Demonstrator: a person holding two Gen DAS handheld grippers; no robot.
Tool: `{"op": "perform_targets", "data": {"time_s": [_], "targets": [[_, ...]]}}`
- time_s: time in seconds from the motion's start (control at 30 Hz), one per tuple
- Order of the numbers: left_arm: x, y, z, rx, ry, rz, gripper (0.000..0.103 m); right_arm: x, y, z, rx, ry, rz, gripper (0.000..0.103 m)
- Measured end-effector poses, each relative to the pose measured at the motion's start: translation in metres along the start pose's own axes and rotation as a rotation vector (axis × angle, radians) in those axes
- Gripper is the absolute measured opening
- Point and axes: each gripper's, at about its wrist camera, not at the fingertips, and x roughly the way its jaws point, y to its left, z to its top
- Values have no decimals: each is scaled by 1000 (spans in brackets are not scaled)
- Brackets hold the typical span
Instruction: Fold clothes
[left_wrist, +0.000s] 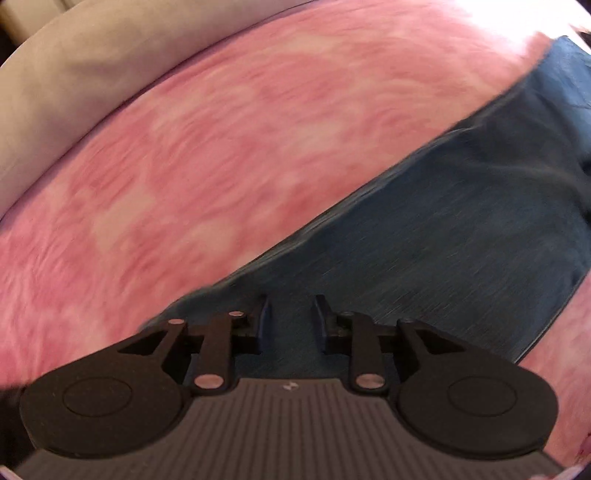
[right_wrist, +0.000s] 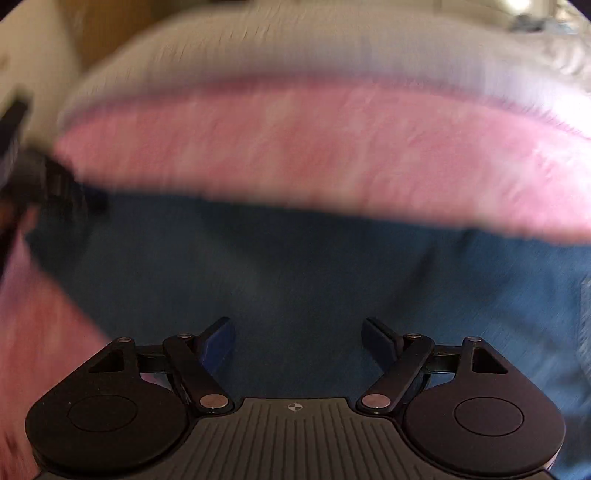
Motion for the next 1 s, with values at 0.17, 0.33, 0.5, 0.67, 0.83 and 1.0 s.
{"op": "perform_targets", "data": {"time_s": [0.17,0.33,0.5,0.67,0.83,1.0], "targets": [[-46,32,-7,17,-19,94,23,-9,31,-4,-53,39,-102,80],[-101,64,-29,-42,-85,163,25,-20,127,7,-349,-36,1,77],[-136,71,-66,-30,-132,210,31,8,232,16,-617,-86,128,52],[-156,73,-98,-81,-203,215,32,58,310,29,-746,-119,162,51],[-165,73,-119,-161,-257,192,33,101,367,10,-1080,-180,-34,51],[-168,78,-131,-219,-274,189,34,104,361,23,-1072,-182,17,24]]}}
